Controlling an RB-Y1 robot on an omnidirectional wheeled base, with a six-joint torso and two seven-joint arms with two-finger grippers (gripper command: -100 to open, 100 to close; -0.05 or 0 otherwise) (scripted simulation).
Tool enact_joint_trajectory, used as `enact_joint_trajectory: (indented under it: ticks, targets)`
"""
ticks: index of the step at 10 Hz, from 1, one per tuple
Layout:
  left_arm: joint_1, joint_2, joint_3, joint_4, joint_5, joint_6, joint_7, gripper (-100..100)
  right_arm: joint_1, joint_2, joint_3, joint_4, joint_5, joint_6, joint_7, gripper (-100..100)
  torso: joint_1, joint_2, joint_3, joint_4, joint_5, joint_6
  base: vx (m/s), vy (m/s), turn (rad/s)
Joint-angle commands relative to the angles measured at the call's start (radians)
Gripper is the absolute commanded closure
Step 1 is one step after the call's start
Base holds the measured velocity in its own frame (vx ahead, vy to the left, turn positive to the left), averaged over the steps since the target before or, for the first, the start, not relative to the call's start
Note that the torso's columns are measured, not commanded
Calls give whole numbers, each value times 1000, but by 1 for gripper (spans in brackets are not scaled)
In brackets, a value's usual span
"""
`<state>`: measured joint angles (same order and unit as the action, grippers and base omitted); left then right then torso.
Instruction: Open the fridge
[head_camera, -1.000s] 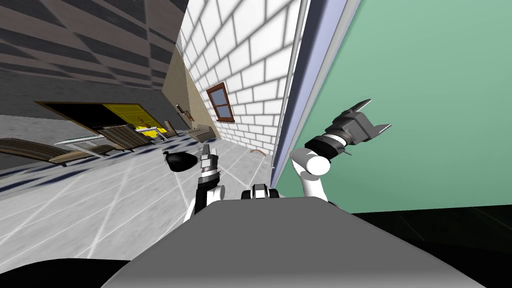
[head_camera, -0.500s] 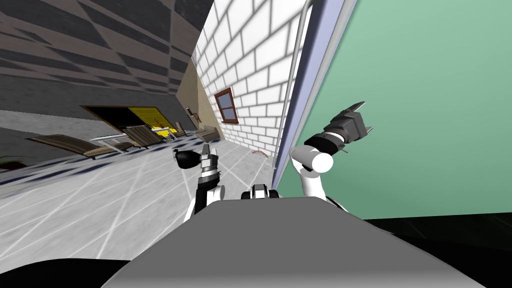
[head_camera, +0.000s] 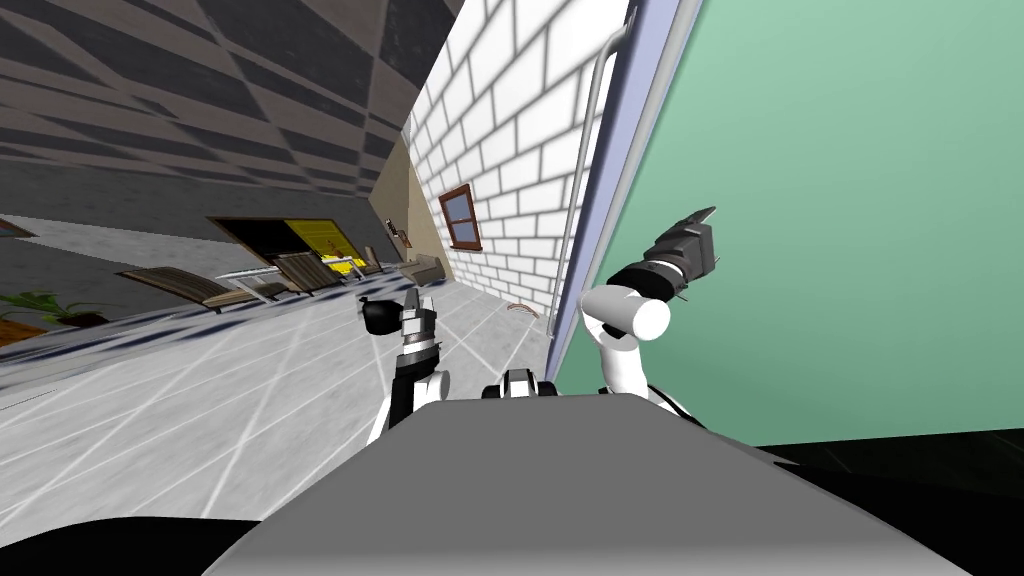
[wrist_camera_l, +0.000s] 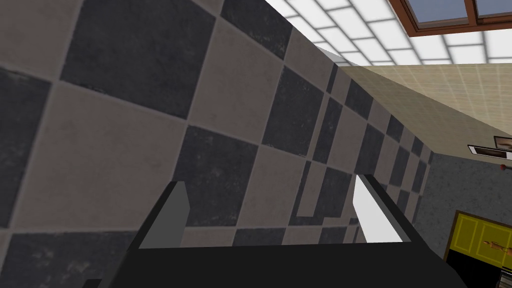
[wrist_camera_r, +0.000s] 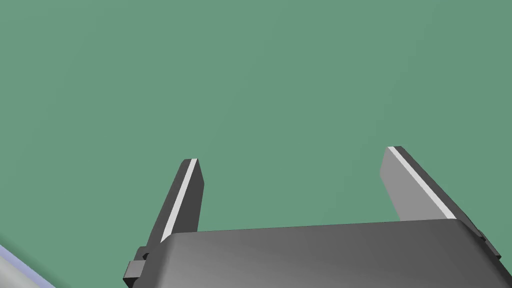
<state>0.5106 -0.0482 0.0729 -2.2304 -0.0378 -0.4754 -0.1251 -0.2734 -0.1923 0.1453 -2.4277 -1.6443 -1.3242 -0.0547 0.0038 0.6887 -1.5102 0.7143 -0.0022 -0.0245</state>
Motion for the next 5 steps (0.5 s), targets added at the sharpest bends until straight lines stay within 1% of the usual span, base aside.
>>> enact_joint_trajectory:
  ticks: [1, 3, 4, 5]
  targets:
    - [0, 0, 0, 0, 0, 0, 0, 0, -25, 13, 25, 14, -67, -25, -18, -100, 0, -3, -2, -1, 0, -2, -18, -4, 80]
    - [0, 0, 0, 0, 0, 0, 0, 0, -25, 13, 25, 14, -67, -25, -18, -100, -1, -5, -3, -2, -1, -1, 0, 6, 18]
    - [0, 0, 0, 0, 0, 0, 0, 0, -46, 17, 25, 12, -90, -50, -27, -100, -1, -6, -4, -3, -2, -2, -2, 15, 111]
    - [0, 0, 0, 0, 0, 0, 0, 0, -46, 17, 25, 12, -109, -50, -27, -100, -1, -8, -5, -4, -1, -4, -15, 2, 72]
